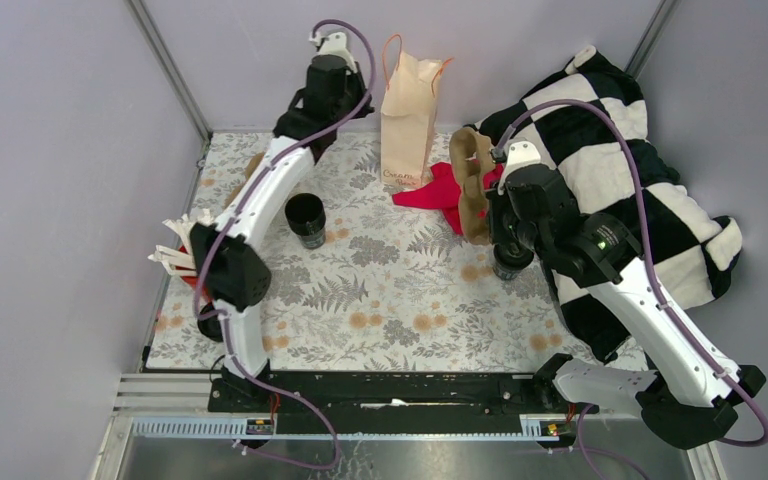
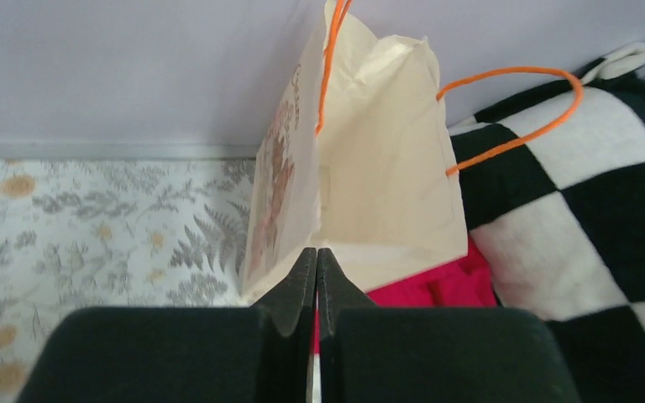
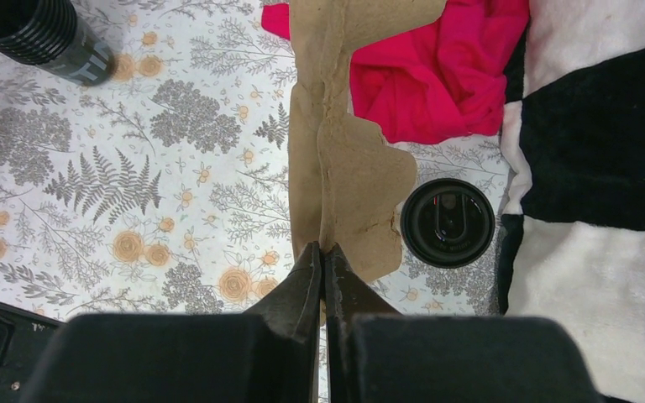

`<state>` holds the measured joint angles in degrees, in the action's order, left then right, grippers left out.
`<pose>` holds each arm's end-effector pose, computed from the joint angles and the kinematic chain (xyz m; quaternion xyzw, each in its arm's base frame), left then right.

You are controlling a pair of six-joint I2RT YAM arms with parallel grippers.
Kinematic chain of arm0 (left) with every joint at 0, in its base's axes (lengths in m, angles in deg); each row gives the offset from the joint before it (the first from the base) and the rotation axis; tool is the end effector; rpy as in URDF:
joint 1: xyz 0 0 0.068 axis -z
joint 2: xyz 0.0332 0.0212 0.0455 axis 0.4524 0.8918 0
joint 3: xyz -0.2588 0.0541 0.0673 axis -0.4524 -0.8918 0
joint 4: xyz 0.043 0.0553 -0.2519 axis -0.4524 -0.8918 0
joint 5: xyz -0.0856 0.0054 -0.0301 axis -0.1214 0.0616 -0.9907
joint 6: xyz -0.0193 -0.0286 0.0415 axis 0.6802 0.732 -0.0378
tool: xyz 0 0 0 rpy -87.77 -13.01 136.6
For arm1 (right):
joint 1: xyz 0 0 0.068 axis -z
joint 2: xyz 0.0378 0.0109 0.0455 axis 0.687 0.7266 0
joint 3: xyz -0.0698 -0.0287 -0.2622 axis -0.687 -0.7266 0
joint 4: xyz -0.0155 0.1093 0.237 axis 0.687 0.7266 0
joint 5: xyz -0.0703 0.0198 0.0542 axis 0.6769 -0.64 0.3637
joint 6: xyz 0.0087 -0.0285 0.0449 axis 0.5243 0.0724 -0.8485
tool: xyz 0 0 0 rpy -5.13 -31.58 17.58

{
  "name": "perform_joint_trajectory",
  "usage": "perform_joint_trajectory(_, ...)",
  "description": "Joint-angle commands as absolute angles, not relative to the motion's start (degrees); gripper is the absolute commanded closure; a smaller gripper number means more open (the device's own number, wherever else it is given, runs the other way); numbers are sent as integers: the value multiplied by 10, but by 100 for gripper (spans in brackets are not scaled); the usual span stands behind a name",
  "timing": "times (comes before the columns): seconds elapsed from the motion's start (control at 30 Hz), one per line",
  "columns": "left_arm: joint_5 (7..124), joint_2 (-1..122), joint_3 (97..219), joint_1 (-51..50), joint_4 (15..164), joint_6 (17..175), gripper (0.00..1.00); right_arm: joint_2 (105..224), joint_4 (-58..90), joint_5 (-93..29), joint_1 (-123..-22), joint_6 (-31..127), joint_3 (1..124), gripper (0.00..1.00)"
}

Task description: Pack the takeout coffee

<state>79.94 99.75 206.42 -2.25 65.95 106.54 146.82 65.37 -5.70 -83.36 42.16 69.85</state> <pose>0.4311 -0.1937 0.4100 -0.0141 0.7938 -0.2017 0.5736 0.1654 0.1236 0.4321 -0.1248 0.8535 0.0889 0.4980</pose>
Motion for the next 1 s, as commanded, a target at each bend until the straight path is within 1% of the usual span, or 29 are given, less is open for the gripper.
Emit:
perform_joint_trajectory(0.0, 785, 875, 1972, -20, 640, 1134, 100, 1463, 621, -70, -829, 417, 728, 100)
perform_joint_trajectory(0.07, 759, 840, 1924, -18, 647, 1141, 100, 1463, 617, -75, -829, 415, 729, 100)
perform_joint_trajectory(0.1, 752, 834, 1923, -20, 637, 1140, 100, 1463, 616, -77, -829, 412, 730, 100)
perform_joint_trajectory(0.13, 751, 839, 1935, -21, 623, 1137, 97, 1463, 617, -79, -829, 408, 732, 100)
perform_joint_trajectory(0.23, 717, 887, 2000, -32, 601, 1116, 62, 1461, 624, -92, -829, 397, 738, 100)
perform_joint_trajectory(0.3, 696, 931, 2055, -37, 602, 1111, 45, 1455, 627, -94, -829, 392, 735, 100)
perform_joint_trajectory(0.37, 685, 984, 2109, -44, 618, 1119, 30, 1449, 635, -95, -829, 388, 730, 100)
perform_joint_trajectory(0.43, 661, 1020, 2143, -57, 656, 1149, 21, 1445, 646, -92, -829, 386, 729, 100)
perform_joint_trajectory(0.53, 613, 1053, 2120, -82, 780, 1235, 16, 1440, 661, -91, -829, 384, 729, 100)
perform_joint_trajectory(0.6, 612, 1078, 2117, -88, 854, 1261, 16, 1437, 667, -87, -829, 383, 726, 100)
perform_joint_trajectory(0.7, 632, 1119, 2137, -88, 919, 1263, 17, 1438, 671, -83, -829, 385, 722, 100)
perform_joint_trajectory(0.83, 648, 1171, 2164, -88, 987, 1271, 24, 1441, 678, -76, -830, 389, 723, 100)
perform_joint_trajectory(0.9, 654, 1198, 2184, -88, 1005, 1276, 32, 1444, 681, -72, -829, 392, 722, 100)
perform_joint_trajectory(0.97, 647, 1214, 2187, -86, 1046, 1285, 36, 1447, 684, -65, -829, 395, 723, 100)
